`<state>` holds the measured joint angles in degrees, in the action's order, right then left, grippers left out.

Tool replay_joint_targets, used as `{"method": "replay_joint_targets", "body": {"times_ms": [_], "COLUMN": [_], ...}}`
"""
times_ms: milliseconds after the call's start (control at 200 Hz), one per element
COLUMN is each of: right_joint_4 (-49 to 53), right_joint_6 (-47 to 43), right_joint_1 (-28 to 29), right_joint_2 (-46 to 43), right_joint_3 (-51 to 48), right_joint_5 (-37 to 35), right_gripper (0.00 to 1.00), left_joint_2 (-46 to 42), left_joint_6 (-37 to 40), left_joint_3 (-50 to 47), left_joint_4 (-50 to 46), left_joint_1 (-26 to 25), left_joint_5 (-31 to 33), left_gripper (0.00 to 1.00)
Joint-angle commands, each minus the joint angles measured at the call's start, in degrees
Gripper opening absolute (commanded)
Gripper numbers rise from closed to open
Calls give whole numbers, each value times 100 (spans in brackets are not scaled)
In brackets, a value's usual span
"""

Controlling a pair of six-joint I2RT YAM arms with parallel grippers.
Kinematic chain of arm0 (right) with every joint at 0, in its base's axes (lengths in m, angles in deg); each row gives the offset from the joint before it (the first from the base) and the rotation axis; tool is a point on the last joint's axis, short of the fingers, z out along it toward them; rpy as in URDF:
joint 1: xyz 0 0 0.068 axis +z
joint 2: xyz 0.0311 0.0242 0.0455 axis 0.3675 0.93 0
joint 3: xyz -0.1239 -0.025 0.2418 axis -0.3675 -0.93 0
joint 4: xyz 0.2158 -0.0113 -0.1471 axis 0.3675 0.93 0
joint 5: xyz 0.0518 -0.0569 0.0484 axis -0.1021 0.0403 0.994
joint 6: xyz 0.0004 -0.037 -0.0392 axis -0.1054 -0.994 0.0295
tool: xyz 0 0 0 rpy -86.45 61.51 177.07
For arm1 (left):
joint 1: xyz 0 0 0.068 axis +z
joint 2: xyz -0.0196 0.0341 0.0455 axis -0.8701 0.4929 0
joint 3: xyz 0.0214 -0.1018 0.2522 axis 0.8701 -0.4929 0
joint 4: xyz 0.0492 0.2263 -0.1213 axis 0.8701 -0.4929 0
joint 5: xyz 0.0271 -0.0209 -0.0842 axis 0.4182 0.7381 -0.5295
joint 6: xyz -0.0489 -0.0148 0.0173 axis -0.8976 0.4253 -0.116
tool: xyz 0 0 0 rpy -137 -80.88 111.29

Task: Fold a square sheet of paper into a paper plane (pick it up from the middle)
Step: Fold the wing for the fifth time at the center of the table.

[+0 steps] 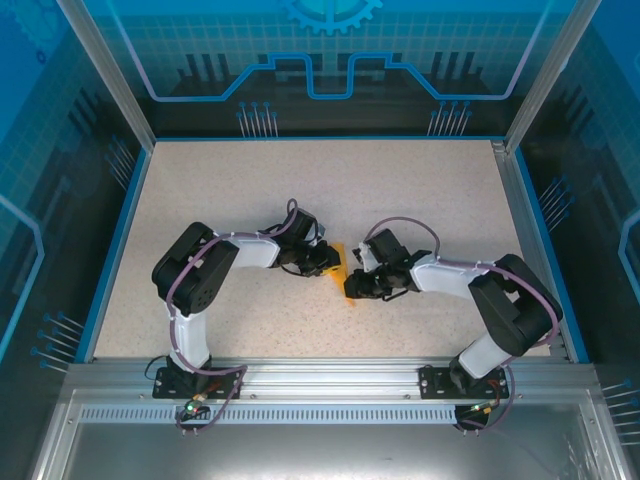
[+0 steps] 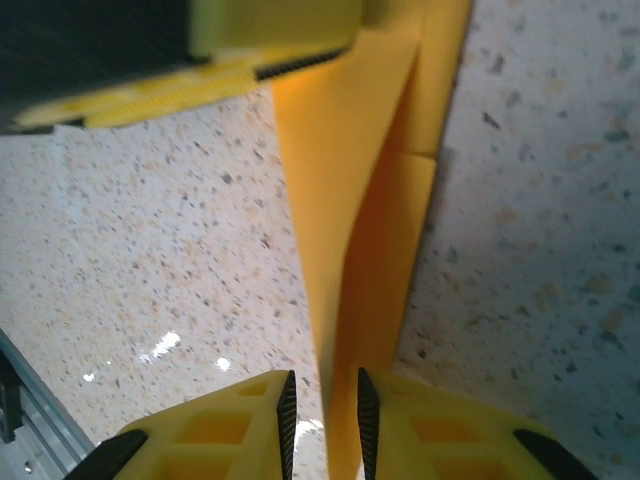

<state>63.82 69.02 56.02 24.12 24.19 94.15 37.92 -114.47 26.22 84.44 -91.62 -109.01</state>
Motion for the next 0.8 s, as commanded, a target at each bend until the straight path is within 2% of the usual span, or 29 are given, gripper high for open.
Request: {"method": "replay_joint_targets", "body": {"times_ms": [0,410,795], "right_joint_4": [135,-32,86], "right_joint_6": [37,-88,-258], "right_joint_1": [-44,-20,158], "right_joint_2": [159,293,551], "right_joint_3": [213,-49,-380], "right_joint_5": [128,406,332], "right_gripper": [25,5,6], "left_joint_2": [273,290,334], "left_joint_6": [130,148,103], "left_joint_3": [-37,-20,32], "left_joint_4": [-466,-565,-691], "left_joint_1": [-20,-15,-18], "left_joint_5": [163,205,245], "left_gripper": [21,20,19]}}
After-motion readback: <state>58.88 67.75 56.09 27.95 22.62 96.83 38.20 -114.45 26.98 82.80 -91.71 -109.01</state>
